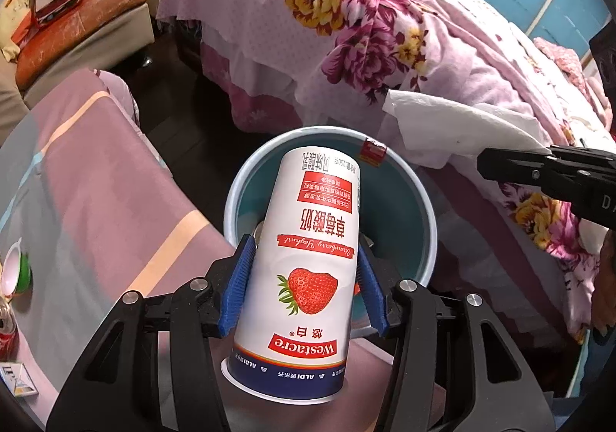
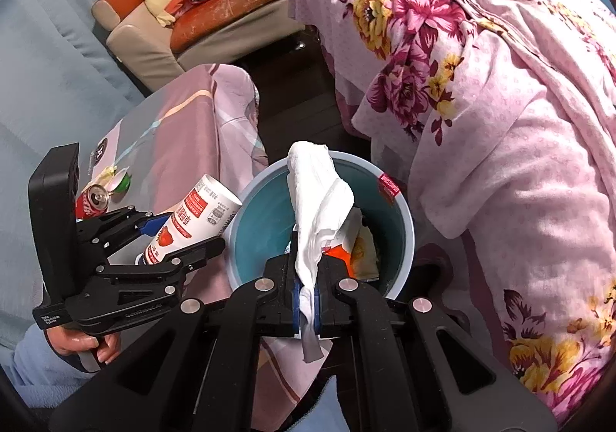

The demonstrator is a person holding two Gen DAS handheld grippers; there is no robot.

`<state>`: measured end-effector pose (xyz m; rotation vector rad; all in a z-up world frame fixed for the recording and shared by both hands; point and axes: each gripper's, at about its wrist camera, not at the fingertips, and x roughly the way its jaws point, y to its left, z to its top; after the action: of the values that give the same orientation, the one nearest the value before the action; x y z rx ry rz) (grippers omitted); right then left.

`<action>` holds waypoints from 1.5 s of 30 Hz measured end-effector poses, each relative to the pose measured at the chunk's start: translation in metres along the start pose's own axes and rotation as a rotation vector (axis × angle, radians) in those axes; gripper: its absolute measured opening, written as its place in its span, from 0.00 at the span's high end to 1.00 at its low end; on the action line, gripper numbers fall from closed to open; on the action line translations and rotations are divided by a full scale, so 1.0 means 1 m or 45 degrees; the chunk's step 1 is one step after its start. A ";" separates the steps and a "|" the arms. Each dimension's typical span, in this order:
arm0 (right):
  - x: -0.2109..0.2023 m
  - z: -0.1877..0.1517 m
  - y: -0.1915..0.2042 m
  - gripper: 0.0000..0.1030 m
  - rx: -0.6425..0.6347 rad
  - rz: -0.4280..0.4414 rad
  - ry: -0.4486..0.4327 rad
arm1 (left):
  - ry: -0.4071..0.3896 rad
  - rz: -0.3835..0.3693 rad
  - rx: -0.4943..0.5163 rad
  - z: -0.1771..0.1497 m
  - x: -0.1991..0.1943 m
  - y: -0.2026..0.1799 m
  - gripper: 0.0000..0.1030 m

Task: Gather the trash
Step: 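Carry the yogurt bottle and tissue over the teal bin and release both, then move both open tools back toward the cola can and milk carton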

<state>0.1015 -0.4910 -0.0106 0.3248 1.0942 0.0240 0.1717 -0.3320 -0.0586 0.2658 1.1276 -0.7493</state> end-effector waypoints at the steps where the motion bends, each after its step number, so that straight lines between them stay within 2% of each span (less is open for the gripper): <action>1: 0.001 0.000 -0.001 0.96 0.003 -0.001 0.002 | -0.002 -0.003 -0.001 0.000 0.001 0.001 0.48; 2: 0.002 0.001 -0.002 0.96 0.006 -0.002 0.004 | -0.003 -0.005 -0.004 0.002 0.002 0.001 0.47; 6: 0.005 0.004 -0.003 0.96 0.015 -0.014 0.012 | -0.040 0.004 -0.018 0.004 0.000 0.005 0.23; 11: 0.010 0.007 0.000 0.96 0.014 -0.027 0.025 | -0.035 0.012 -0.041 0.002 -0.002 0.011 0.21; 13: 0.012 0.007 0.003 0.96 0.008 -0.029 0.031 | -0.032 0.016 -0.055 -0.001 -0.003 0.015 0.13; 24: 0.031 0.012 0.015 0.95 -0.010 -0.041 0.091 | -0.056 0.036 -0.123 -0.013 -0.014 0.036 0.12; 29: 0.040 0.011 0.019 0.90 -0.004 -0.049 0.125 | -0.062 0.046 -0.121 -0.015 -0.017 0.040 0.12; 30: 0.042 0.011 0.020 0.85 -0.001 -0.049 0.130 | -0.062 0.048 -0.121 -0.016 -0.018 0.042 0.12; 31: 0.043 0.012 0.020 0.72 -0.001 -0.051 0.132 | -0.063 0.049 -0.123 -0.016 -0.018 0.043 0.12; 33: 0.043 0.012 0.023 0.55 -0.011 -0.067 0.123 | -0.060 0.048 -0.132 -0.019 -0.019 0.046 0.12; 38: 0.042 0.012 0.026 0.43 -0.004 -0.082 0.122 | -0.052 0.050 -0.153 -0.024 -0.021 0.053 0.12; 40: 0.040 0.012 0.028 0.34 -0.001 -0.090 0.117 | -0.052 0.049 -0.161 -0.027 -0.023 0.056 0.12; 45: 0.034 0.012 0.032 0.27 0.003 -0.107 0.114 | -0.058 0.051 -0.180 -0.034 -0.029 0.060 0.12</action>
<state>0.1321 -0.4571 -0.0262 0.2815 1.1958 -0.0381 0.1808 -0.2573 -0.0575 0.1509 1.1229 -0.6337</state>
